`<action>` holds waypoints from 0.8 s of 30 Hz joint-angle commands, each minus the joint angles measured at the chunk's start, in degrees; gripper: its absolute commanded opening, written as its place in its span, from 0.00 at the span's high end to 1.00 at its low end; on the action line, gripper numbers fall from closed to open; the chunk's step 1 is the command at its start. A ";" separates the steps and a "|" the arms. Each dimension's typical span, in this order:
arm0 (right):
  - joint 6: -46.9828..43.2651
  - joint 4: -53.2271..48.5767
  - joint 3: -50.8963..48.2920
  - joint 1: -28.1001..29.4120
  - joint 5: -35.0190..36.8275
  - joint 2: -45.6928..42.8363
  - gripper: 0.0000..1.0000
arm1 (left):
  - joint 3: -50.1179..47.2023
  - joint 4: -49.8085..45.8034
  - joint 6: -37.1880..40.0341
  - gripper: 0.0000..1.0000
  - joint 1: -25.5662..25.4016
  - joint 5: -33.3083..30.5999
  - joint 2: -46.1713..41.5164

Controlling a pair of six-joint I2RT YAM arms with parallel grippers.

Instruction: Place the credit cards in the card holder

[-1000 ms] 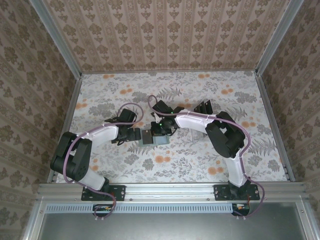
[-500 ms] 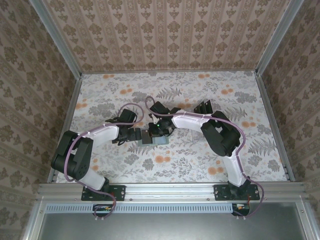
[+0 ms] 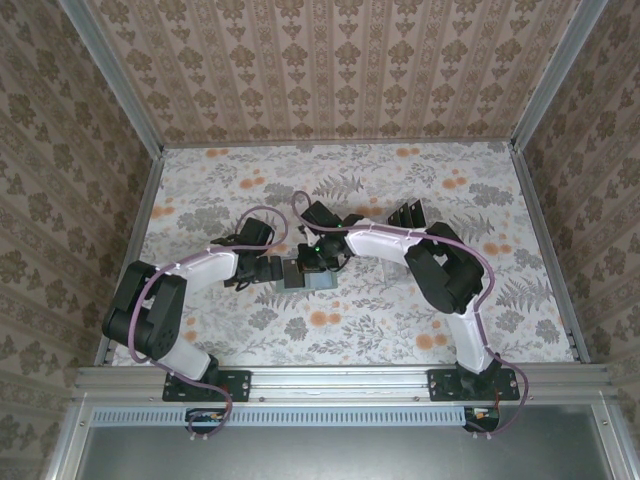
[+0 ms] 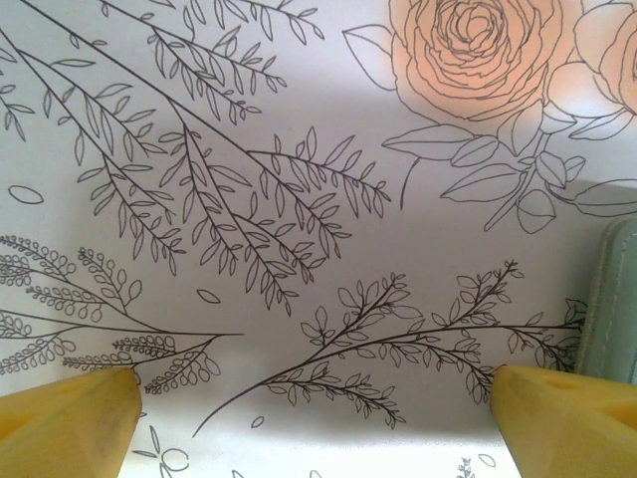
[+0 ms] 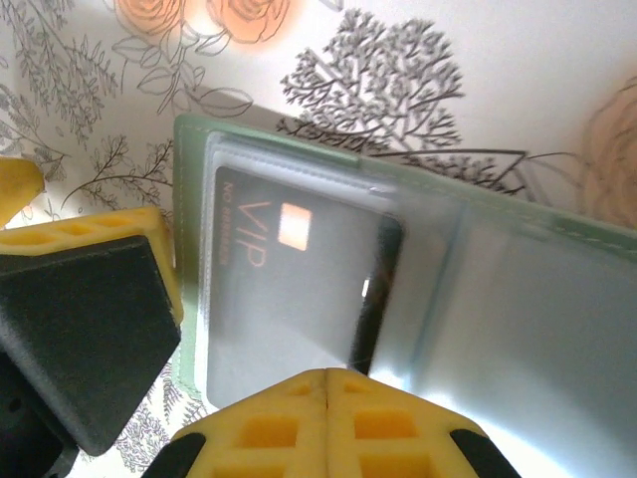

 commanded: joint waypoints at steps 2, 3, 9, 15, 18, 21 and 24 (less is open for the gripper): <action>-0.62 -1.38 -1.07 -0.71 1.61 -1.61 0.92 | -0.73 0.58 -0.31 0.00 -0.26 0.94 1.26; -0.61 -1.30 -1.01 -0.72 1.64 -1.37 0.92 | -0.72 0.59 -0.40 0.00 -0.25 0.99 1.25; -0.08 -0.60 -0.62 -0.58 0.95 0.67 0.92 | -0.87 0.80 -0.42 0.00 -0.29 1.17 1.29; -0.24 -1.27 1.40 0.28 0.22 2.51 0.92 | -0.91 1.17 -0.41 0.00 -0.32 1.32 1.68; -0.16 -1.62 2.54 0.85 -0.07 3.39 0.92 | -0.98 1.36 -0.49 0.00 -0.46 1.44 1.80; -0.16 -1.87 3.49 1.44 -0.31 3.97 0.92 | -1.02 1.46 -0.58 0.00 -0.55 1.53 1.89; -0.18 -2.15 4.15 1.75 -0.43 3.98 0.92 | -1.16 1.64 -0.65 0.00 -0.71 1.61 1.80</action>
